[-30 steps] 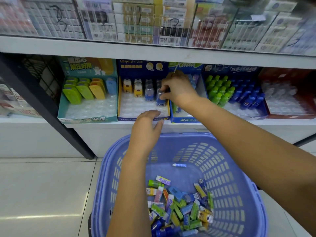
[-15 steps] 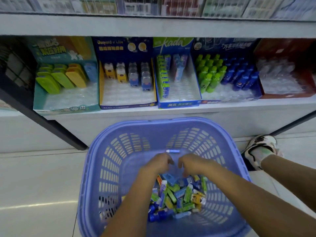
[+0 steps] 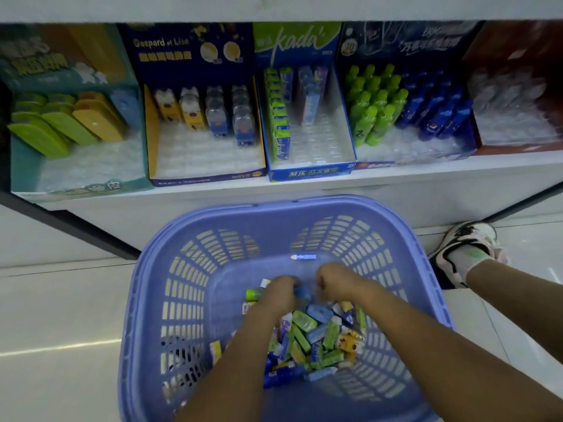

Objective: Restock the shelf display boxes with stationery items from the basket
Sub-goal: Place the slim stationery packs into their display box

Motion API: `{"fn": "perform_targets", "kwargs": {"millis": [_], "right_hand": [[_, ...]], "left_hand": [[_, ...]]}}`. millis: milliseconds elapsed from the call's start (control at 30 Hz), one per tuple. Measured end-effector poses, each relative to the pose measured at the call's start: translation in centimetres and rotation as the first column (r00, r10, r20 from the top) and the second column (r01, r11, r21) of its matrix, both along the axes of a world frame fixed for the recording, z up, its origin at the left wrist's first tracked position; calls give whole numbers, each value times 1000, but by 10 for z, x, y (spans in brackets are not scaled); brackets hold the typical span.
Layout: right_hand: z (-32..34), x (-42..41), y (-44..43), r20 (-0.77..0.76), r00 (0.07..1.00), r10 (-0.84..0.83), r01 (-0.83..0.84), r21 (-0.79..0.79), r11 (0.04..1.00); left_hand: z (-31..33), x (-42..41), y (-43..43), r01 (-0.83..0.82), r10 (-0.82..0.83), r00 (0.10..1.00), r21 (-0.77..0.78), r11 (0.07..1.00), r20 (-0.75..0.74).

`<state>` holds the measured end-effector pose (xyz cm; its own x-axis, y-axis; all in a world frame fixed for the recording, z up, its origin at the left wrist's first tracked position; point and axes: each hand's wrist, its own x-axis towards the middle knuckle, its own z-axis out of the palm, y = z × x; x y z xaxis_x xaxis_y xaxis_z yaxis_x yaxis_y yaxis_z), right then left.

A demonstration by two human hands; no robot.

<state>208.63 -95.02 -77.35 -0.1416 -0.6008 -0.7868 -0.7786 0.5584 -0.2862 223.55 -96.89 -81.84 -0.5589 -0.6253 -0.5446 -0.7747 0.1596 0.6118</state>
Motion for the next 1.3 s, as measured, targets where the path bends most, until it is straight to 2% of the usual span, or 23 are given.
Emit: {"fn": "perform_targets", "kwargs": {"millis": [67,133,200,300,367,433,500,567,633,733,800,900,1067,1233,1300], "right_hand": [[28,-4,-7,126,991,-40,58,-144,988],[59,-3,-9,374,914,-156,235,-174,956],[89,-2,-9,502,842,-198,356,-242,903],[137,7,-10,604,789,-115,396,-356,846],[172,19,-12,613,790,9,357,-472,806],[205,33,-19,533,842,88,329,-635,699],[231,47,-32,379,919,106,263,-791,552],[248,59,-54,166,979,116,103,-902,418],[256,71,-83,-49,990,136,-96,-928,361],[251,85,-125,-238,952,191,-297,-871,393],[245,92,-144,-282,936,209,-348,-822,451],[237,94,-160,-278,932,234,-361,-779,513],[236,96,-171,-279,926,256,-372,-790,487],[236,97,-168,-317,915,248,-400,-782,478],[240,99,-168,-407,875,264,-485,-737,470]], "left_hand": [[22,4,-14,-126,133,988,101,987,-73],[49,11,-29,-215,251,960,246,945,-125],[79,20,-42,-292,369,913,358,887,-171],[126,34,-52,-354,535,805,518,779,-255],[158,43,-56,-349,592,728,557,754,-346],[187,53,-60,-344,638,632,578,740,-440],[209,64,-62,-351,653,547,565,747,-524],[223,75,-63,-402,646,490,507,763,-585],[230,84,-65,-492,665,412,462,738,-623],[232,95,-66,-595,704,309,448,667,-639],[231,100,-67,-620,715,275,451,643,-642],[227,102,-70,-628,719,271,448,636,-640],[225,101,-69,-556,680,310,453,697,-664],[225,104,-69,-569,688,272,464,679,-673],[227,107,-71,-604,674,234,438,666,-700]]}}
